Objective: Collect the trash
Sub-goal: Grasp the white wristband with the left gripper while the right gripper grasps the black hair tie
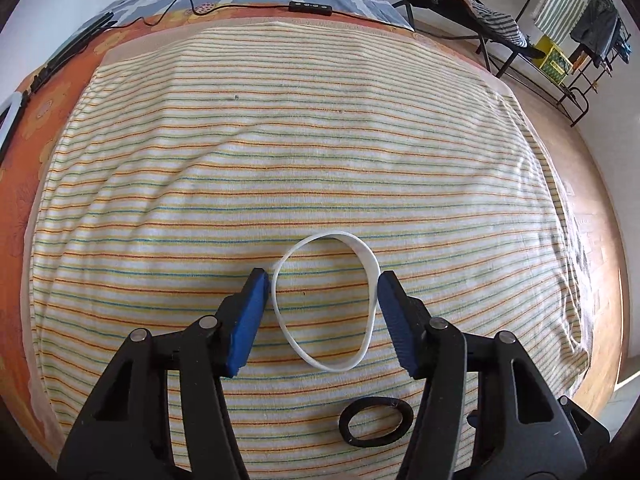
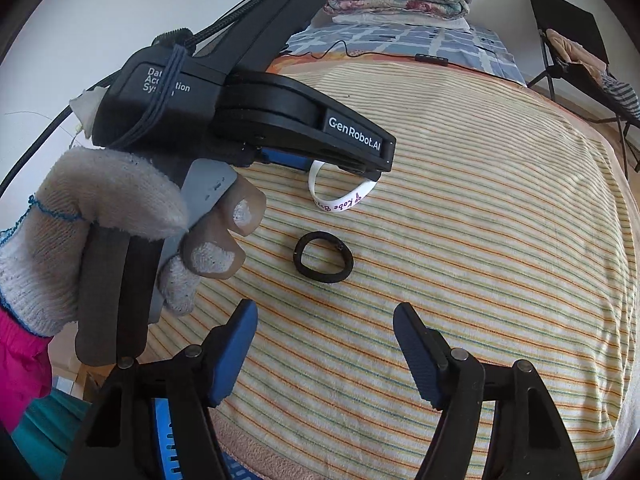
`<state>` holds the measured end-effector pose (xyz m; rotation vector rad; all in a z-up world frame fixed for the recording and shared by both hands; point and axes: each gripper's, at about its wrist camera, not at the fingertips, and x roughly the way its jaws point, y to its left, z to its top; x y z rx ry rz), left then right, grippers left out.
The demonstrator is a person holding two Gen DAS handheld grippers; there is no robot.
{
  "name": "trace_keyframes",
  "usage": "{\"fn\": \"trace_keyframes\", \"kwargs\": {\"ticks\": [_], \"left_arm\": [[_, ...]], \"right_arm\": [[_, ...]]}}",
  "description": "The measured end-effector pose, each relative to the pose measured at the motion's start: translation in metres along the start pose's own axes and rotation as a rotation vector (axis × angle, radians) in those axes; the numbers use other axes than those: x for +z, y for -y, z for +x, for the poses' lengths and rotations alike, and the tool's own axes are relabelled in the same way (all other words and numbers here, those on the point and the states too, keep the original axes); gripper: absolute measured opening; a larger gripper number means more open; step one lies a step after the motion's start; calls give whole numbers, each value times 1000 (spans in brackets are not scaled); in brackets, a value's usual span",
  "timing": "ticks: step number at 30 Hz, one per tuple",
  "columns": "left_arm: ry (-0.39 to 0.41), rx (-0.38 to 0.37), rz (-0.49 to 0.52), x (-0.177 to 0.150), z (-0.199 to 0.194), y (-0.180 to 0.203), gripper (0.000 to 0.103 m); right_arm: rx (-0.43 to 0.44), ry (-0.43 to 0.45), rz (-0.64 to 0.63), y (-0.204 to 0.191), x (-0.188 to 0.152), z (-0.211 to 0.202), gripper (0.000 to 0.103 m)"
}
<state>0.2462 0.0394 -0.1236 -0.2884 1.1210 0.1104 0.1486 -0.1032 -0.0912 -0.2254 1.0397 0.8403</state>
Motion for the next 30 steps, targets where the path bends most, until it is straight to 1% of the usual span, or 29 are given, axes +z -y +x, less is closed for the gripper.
{"fn": "trace_keyframes", "kwargs": {"ticks": [1, 2, 3, 4, 5, 6, 7, 9, 11, 15, 17, 18, 20, 22, 23, 25, 27, 29, 30], "left_arm": [[1, -5, 7, 1, 0, 2, 43], [3, -11, 8, 1, 0, 2, 39], [3, -16, 7, 2, 0, 3, 31], [2, -18, 4, 2, 0, 2, 26], [1, -24, -3, 3, 0, 0, 25], [0, -31, -13, 3, 0, -3, 22], [0, -33, -22, 3, 1, -5, 15], [3, -34, -35, 3, -1, -13, 6], [6, -55, -54, 2, -2, -19, 6], [11, -62, -60, 3, -5, -22, 6], [13, -74, -63, 3, -7, -23, 6], [17, -74, -61, 3, -8, -23, 6], [22, -71, -45, 3, -10, -21, 6], [24, -65, -48, 2, -9, -22, 6], [21, -65, -52, 2, -9, -23, 6], [21, -65, -50, 2, -8, -22, 6], [14, -63, -65, 3, -9, -23, 7], [16, -63, -84, 4, -10, -24, 19], [26, -63, -82, 4, -11, -23, 33]], "right_arm": [[-2, 3, 0, 0, 2, 2, 73], [-6, 5, -1, 0, 4, 5, 73], [-10, 6, -1, 0, 6, 7, 72], [-13, 6, -3, -1, 8, 10, 71], [-16, 5, -7, -1, 9, 12, 71], [-22, 3, -13, -2, 10, 15, 69], [-28, 0, -17, -3, 11, 18, 68], [-36, -3, -20, -3, 11, 22, 67], [-44, -3, -24, -4, 12, 25, 66], [-50, 0, -43, -9, 15, 30, 66], [-46, 0, -57, -13, 16, 32, 63], [-53, -1, -69, -14, 17, 34, 59], [-95, 5, -102, -17, 15, 36, 49], [-105, 16, -103, -14, 13, 34, 37], [-106, 17, -93, -11, 13, 33, 32], [-93, 16, -61, -3, 15, 30, 16], [-72, 15, -28, 5, 16, 27, 10], [-69, 18, -19, 9, 16, 25, 8], [-69, 19, -21, 9, 15, 23, 8]]}}
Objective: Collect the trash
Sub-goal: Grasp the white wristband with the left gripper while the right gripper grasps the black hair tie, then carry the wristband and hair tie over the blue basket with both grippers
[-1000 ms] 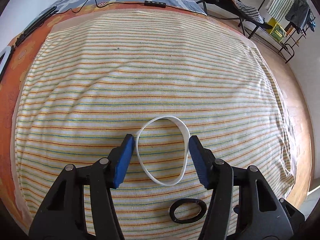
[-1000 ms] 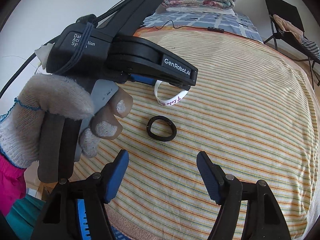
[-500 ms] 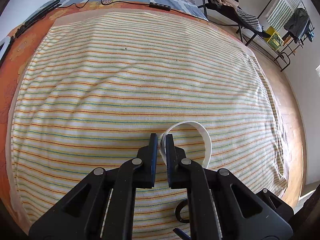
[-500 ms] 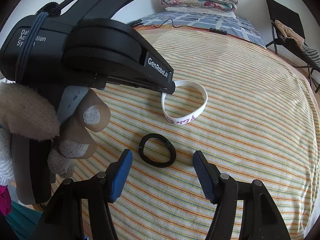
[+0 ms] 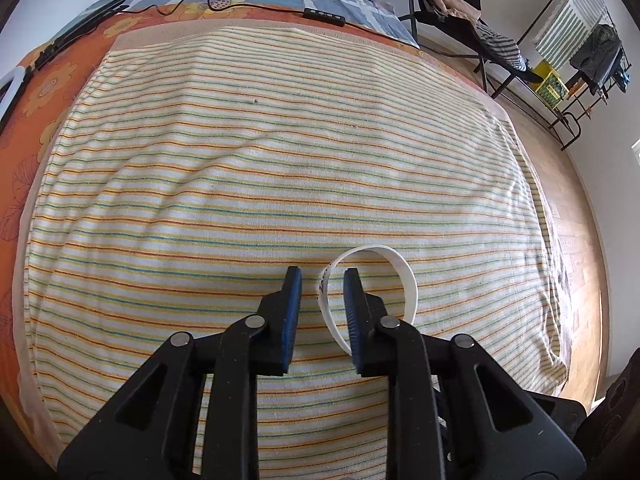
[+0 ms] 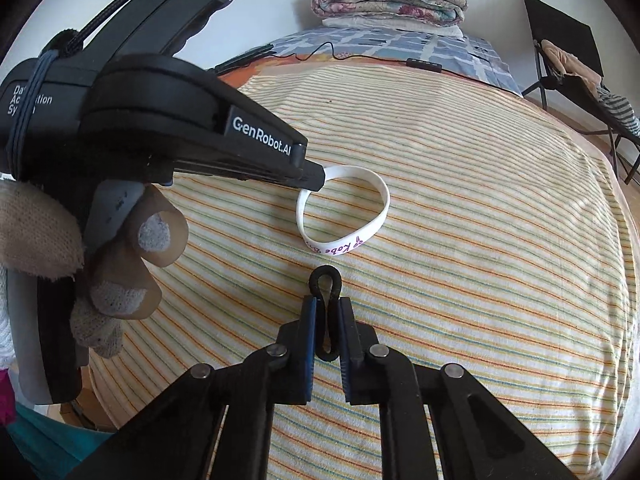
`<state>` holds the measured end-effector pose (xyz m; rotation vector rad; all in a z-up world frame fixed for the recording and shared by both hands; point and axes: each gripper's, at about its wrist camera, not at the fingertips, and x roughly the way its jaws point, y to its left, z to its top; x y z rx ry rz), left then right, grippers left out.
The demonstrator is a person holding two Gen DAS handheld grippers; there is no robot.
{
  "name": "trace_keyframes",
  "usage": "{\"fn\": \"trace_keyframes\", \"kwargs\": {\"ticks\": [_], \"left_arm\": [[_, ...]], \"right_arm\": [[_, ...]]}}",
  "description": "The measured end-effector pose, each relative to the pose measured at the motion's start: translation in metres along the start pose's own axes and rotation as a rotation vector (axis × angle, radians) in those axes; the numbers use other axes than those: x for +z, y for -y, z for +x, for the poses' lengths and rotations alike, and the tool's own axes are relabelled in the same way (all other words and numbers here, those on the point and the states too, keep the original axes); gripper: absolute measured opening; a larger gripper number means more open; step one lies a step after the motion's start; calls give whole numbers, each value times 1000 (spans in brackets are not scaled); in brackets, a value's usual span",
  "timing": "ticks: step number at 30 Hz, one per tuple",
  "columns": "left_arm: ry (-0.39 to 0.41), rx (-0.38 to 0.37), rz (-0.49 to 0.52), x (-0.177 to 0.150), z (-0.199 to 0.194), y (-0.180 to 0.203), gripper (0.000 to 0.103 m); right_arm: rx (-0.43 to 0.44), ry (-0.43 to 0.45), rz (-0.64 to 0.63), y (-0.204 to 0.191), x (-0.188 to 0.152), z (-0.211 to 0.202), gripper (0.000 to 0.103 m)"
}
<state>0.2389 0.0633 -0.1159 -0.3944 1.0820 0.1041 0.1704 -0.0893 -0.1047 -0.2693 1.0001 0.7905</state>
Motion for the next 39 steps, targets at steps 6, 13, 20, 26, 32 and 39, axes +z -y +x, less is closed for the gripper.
{"fn": "trace_keyframes", "kwargs": {"ticks": [6, 13, 20, 26, 32, 39], "left_arm": [[-29, 25, 39, -1, 10, 16, 61], [-39, 105, 113, -7, 20, 42, 67], [-52, 90, 120, -8, 21, 49, 68], [-36, 44, 114, -7, 18, 49, 69], [-27, 13, 128, -8, 19, 52, 9], [10, -29, 104, -9, 6, 44, 3]], "right_arm": [[-9, 17, -7, 8, -2, -14, 7], [-44, 30, 38, 33, -8, -30, 7], [-55, 33, 90, 54, -4, -34, 7], [-57, 39, 107, 59, -9, -41, 7], [-62, 38, 111, 61, -7, -38, 7], [-60, 55, 108, 58, -7, -44, 7]]}}
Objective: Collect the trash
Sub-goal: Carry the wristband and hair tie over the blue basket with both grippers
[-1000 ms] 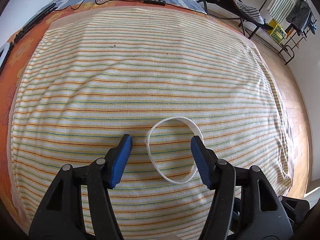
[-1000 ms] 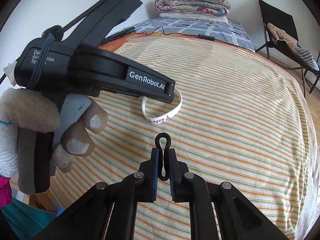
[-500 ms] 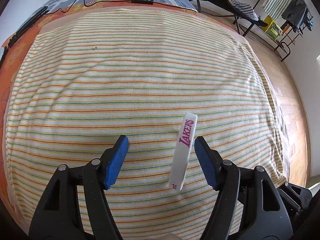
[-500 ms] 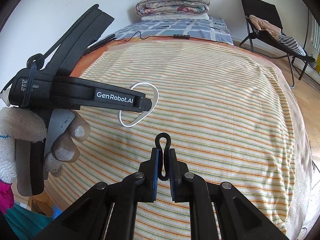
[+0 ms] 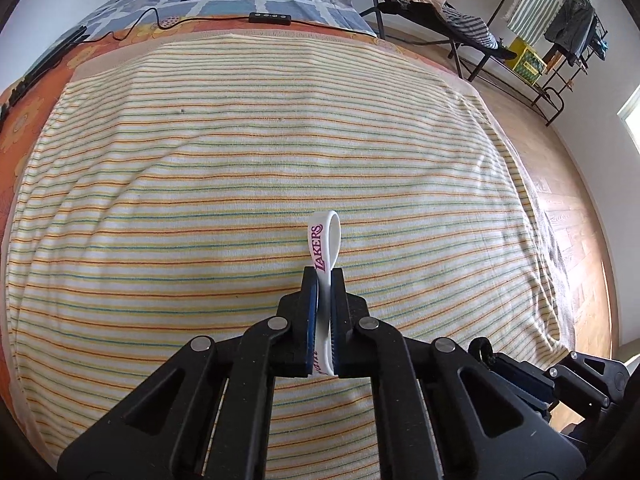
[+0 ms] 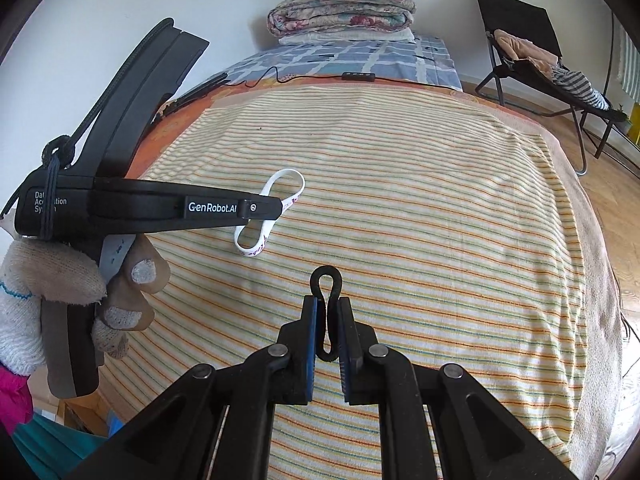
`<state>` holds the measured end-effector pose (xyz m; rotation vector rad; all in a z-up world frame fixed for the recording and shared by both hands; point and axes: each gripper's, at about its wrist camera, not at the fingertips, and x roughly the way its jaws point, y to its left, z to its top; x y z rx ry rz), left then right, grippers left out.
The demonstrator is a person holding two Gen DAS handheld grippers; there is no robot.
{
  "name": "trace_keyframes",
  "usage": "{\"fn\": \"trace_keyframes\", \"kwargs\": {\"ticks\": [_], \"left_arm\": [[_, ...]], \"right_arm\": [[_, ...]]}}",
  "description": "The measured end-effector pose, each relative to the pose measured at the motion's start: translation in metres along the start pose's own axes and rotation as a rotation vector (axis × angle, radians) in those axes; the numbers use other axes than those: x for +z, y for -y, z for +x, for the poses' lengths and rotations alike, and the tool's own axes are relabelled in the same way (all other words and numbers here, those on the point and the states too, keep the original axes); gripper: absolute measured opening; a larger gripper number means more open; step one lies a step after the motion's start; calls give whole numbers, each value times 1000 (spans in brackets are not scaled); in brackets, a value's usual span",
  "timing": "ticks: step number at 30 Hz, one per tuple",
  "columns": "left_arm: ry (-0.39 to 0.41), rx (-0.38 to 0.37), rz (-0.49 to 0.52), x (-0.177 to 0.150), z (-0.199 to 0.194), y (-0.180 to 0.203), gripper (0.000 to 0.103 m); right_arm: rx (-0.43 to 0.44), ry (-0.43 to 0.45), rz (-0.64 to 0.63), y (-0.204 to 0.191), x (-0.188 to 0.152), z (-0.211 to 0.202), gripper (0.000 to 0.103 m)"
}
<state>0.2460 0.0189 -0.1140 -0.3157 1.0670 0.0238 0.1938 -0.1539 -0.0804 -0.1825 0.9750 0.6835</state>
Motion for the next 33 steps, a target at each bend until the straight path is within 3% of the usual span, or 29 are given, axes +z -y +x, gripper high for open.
{"fn": "trace_keyframes", "kwargs": {"ticks": [13, 22, 33], "left_arm": [[62, -41, 4, -10, -56, -9, 3], [85, -49, 46, -51, -106, -6, 3], [92, -75, 78, -122, -155, 2, 3]], "right_arm": [[4, 39, -9, -6, 0, -25, 7], [19, 49, -18, -26, -16, -57, 7], [102, 32, -8, -43, -58, -97, 7]]}}
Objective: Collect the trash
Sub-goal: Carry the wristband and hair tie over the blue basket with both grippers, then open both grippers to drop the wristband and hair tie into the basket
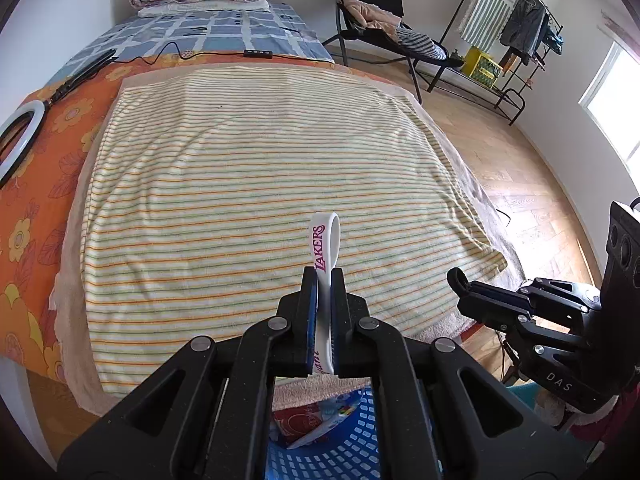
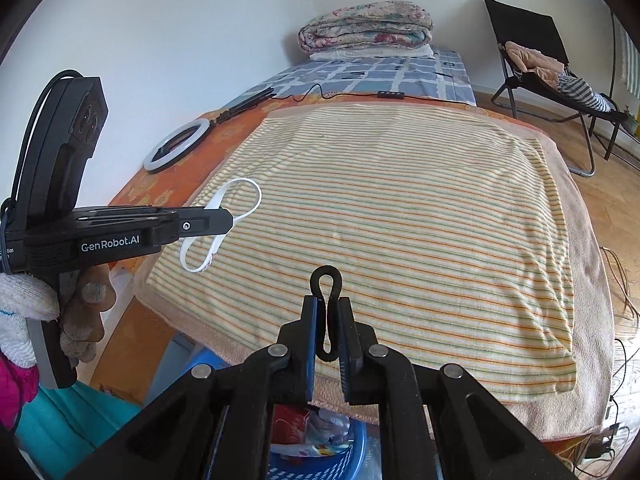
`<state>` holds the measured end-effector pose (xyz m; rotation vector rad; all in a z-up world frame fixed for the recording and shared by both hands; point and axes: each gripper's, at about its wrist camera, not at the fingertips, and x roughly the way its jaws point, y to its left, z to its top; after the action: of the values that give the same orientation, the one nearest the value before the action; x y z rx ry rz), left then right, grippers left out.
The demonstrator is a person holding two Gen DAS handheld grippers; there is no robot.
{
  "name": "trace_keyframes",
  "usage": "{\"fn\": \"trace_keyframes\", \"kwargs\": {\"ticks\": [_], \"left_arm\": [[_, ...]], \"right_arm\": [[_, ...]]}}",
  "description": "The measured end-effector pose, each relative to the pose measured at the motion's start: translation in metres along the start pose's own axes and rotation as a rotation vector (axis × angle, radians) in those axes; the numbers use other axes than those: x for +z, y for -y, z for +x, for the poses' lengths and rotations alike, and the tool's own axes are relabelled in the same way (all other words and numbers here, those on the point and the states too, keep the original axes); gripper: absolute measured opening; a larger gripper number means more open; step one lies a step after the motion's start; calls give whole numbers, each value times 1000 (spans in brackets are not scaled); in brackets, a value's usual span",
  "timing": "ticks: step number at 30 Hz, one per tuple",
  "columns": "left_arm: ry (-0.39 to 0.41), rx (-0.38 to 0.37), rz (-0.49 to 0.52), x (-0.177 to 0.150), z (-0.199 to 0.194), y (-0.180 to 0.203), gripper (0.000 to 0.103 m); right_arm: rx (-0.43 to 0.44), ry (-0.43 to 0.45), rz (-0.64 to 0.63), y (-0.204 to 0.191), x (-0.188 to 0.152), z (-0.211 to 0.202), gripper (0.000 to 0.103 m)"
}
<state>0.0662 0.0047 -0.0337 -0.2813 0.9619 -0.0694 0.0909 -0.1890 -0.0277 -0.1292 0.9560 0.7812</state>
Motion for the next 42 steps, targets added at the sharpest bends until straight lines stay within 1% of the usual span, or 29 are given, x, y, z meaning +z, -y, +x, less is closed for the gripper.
{"fn": "trace_keyframes", "kwargs": {"ticks": [8, 17, 27, 33, 39, 42], "left_arm": [[-27, 2, 4, -56, -17, 4, 3], [-85, 22, 31, -107, -13, 6, 3], [-159, 19, 38, -144, 3, 4, 3], [-196, 29, 45, -155, 13, 5, 3], [-205, 38, 44, -156, 17, 4, 4], [-207, 53, 42, -156, 18, 2, 4]], "right_arm": [[33, -35, 16, -8, -37, -13, 7], [53, -78, 25, -16, -69, -8, 7], [74, -139, 26, -27, -96, 9, 8], [81, -162, 30, -29, -102, 16, 8], [79, -166, 28, -31, -103, 20, 14], [76, -165, 26, -33, -103, 20, 27]]}}
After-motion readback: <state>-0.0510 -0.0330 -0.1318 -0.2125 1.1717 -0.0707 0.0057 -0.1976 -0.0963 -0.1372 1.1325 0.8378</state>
